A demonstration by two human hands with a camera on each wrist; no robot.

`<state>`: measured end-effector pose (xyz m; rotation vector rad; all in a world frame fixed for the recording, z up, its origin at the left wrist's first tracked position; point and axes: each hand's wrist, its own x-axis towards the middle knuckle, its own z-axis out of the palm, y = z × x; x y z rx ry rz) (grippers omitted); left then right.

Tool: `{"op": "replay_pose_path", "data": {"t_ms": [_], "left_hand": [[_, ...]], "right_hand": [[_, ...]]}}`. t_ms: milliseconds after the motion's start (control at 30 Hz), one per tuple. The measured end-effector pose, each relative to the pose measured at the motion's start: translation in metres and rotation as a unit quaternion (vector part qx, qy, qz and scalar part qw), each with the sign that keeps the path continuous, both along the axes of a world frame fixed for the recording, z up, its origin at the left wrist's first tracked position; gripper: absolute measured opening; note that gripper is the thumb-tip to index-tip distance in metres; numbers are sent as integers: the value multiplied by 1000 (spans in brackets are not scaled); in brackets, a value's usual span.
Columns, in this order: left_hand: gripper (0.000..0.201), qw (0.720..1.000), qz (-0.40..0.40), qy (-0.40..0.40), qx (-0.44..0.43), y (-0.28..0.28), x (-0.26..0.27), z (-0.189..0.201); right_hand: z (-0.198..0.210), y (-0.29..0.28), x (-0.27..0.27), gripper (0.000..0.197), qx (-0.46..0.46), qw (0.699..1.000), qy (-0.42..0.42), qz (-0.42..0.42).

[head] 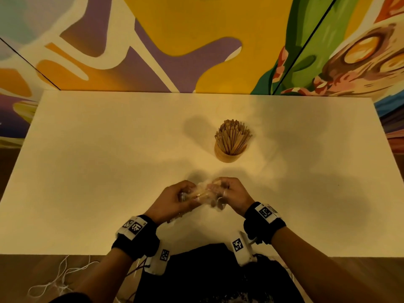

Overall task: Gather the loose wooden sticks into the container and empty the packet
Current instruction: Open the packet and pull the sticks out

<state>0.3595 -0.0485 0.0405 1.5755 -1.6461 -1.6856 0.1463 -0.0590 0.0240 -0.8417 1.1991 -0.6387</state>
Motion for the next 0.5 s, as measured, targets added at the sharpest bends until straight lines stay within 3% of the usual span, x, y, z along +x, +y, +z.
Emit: {"op": "replay_pose_path", "data": {"t_ms": [200,333,400,500], "left_hand": [[50,983,137,87,90,-1,32,5],[21,970,200,125,60,2,20,8],[18,974,190,122,21,-1,13,15],[23,992,95,80,-35,-10,2,33]], "right_hand": [[-5,-5,-12,11,-14,992,-39,-116],[-3,-2,-9,7,9,988,-74,-134],[2,-1,-8,6,45,983,-102,-145],[7,-3,-10,21,73,979,-120,-149]]}}
